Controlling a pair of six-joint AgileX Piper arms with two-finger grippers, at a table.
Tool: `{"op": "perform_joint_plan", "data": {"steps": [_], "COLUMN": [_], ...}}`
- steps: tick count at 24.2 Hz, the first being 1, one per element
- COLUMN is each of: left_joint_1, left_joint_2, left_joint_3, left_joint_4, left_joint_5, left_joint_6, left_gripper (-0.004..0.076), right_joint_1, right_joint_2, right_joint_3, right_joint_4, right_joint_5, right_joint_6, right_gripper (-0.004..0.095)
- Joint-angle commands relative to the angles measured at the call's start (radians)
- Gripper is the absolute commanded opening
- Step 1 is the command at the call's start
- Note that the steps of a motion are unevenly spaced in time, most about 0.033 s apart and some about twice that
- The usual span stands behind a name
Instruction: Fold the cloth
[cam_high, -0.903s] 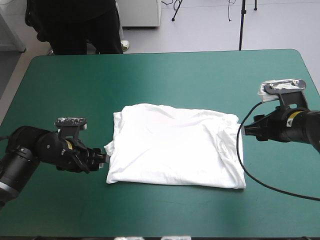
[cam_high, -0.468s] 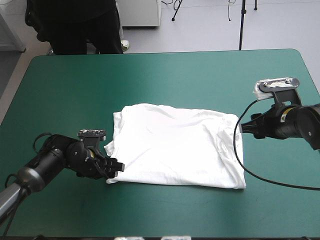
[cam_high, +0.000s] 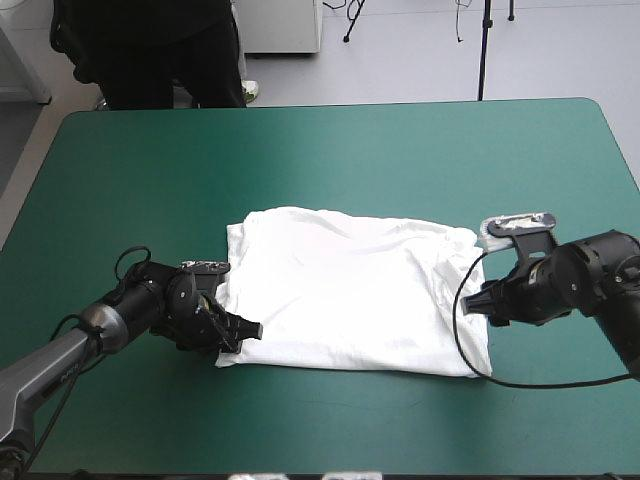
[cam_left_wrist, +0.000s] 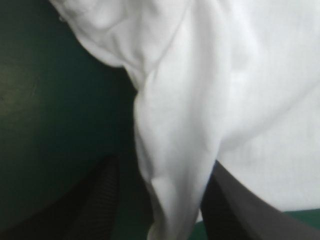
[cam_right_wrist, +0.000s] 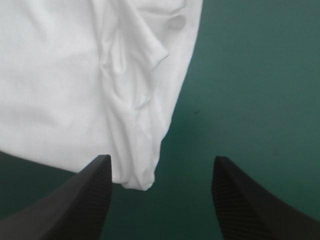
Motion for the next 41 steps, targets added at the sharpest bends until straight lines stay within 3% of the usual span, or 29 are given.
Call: {"op": "perform_joint_plan", "data": {"steps": [1,9,15,17,19,24,35,41], "left_joint_1": [-0.005,-0.005,-0.049,-0.062,-0.062,-0.062,-0.062,-0.062], "left_joint_2": [-0.024,-0.024,-0.02,-0.006,0.005,0.008,-0.063,-0.153], "left_joint_3": [-0.021,-0.021,-0.021,-0.021,-0.021,-0.021,-0.116,-0.197], "left_joint_4": [-0.019,-0.019,-0.021,-0.024,-0.03,-0.02,0.001,0.031], "left_joint_5": [-0.028,-0.061,-0.074,-0.079,-0.079,-0.083,0.014,0.088], "left_joint_6": [-0.002,-0.002,-0.011,-0.011,-0.011,-0.011,-0.007,-0.013], "left_gripper": [0.0246,0.0068,0.0036,0.0036,0.0034,0.0029,0.0004,0.0004], "right_joint_1": [0.0,0.0,0.0,0.0,0.0,0.0,0.0,0.0], "right_joint_2": [-0.012,-0.012,0.048,0.099,0.145,0.184,0.117,0.107], "right_joint_3": [0.071,0.307,0.384,0.384,0.384,0.384,0.187,0.038], "right_joint_4": [0.087,0.141,0.126,0.12,0.12,0.193,0.181,0.107], "right_joint_5": [-0.082,-0.203,-0.357,-0.381,-0.383,-0.356,-0.126,-0.026], "right_joint_6": [-0.03,-0.046,-0.006,-0.006,-0.024,-0.111,-0.097,-0.041], "right_gripper": [0.0564,0.0564,0.0562,0.0506,0.0376,-0.0018,-0.0013,-0.0013]}}
